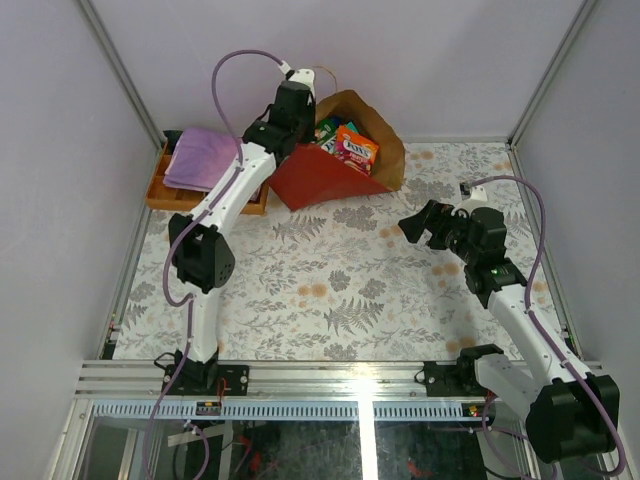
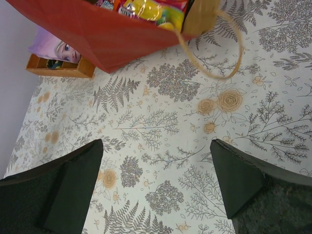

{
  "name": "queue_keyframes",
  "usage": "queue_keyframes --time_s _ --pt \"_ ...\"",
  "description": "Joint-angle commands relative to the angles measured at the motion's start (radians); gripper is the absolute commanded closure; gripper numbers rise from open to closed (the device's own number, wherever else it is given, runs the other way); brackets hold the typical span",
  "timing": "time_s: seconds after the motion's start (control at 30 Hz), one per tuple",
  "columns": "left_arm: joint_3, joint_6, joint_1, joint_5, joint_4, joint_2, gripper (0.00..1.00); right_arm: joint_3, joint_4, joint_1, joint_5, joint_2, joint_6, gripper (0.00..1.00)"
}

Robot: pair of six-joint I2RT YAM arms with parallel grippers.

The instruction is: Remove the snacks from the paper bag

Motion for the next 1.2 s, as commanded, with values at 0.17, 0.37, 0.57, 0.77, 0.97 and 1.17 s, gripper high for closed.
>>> queue_keyframes --time_s 0.17,0.37,0.57,0.77,0.97,1.17 --pt "-0.114 0.444 -0.110 -0.035 0.221 -0.152 1.00 -0.007 0.059 0.010 -0.016 -0.001 0.038 0.01" --pt "-0.362 0.488 -0.168 0.065 0.339 -0.261 1.00 -0.038 0.095 0.013 -0.035 0.019 0.079 0.01" --pt "-0.500 0.460 -0.238 0.087 0.342 -0.354 0.07 -0.084 0.120 0.016 0.032 0.022 0.099 0.01" --pt "-0.551 0.305 -0.262 0.188 0.314 -0.490 0.00 -0.075 0.153 0.015 0.032 0.066 0.138 0.00" --pt "-0.730 0.004 -0.121 0.348 0.340 -0.694 0.00 -0.061 0.159 0.016 0.058 0.076 0.135 0.01" --pt "-1.128 -0.700 0.104 1.269 1.256 -0.777 0.00 -0.042 0.183 0.022 -0.031 0.041 0.149 0.00"
